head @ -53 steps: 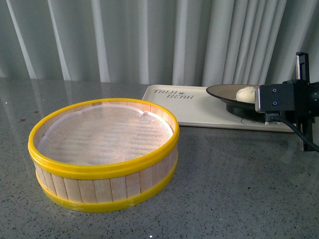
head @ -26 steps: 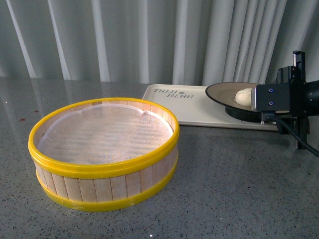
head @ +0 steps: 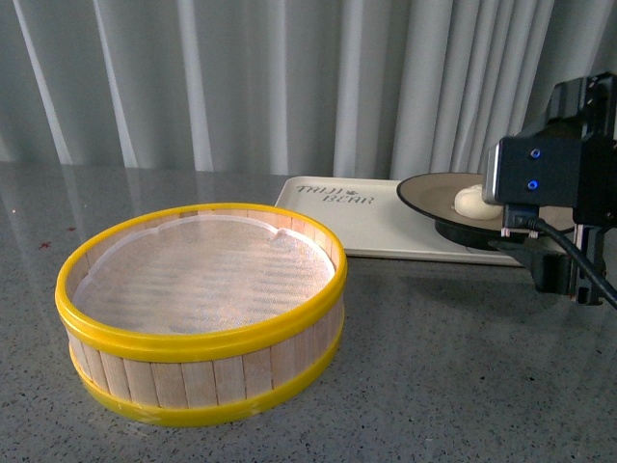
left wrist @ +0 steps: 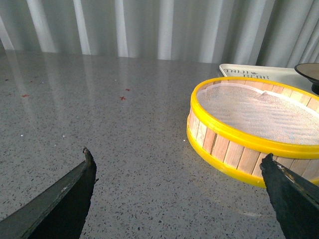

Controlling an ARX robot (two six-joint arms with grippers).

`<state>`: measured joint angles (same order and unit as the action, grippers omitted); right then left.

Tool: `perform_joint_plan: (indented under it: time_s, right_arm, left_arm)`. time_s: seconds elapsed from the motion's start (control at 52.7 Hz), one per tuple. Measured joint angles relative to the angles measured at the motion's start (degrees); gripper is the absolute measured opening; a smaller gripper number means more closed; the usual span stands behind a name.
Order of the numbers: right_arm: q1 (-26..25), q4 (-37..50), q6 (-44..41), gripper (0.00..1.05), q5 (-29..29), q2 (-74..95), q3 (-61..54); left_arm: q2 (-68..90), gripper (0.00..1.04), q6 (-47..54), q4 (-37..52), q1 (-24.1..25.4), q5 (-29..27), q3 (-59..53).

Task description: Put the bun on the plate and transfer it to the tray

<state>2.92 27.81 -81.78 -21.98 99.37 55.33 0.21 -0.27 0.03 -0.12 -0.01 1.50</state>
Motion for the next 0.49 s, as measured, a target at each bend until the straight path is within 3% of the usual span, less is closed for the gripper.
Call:
perform_joint_plan:
  time_s: [0.209,0.38,0.417,0.455,0.493]
  right_arm:
    - [3.43,10.25,12.92,0.96,14.19,-12.13,-10.27]
    - [3.63,10.56,18.12,0.96,15.58,-13.22,-11.1]
    - [3.93,12.28,21.59,0.92,18.78,-13.16,-11.98]
    - [4.11,16.28,33.0,0.84,25.31,-13.55,-14.67]
    - [4.04,18.32,41.57,0.76,27.63,-14.69,-17.29]
  left_arm:
    - [0.0,0.98,0.0,0.0,0.0,-0.02,0.0]
    - [0.0,0.98,0.0,0.0,0.0,0.0,0.0]
    - [0.0,0.98,0.0,0.0,0.0,0.0,0.0]
    - [0.0,0.98,0.0,0.0,0.0,0.0,0.0]
    - [0.0,0.98,0.0,0.0,0.0,0.0,0.0]
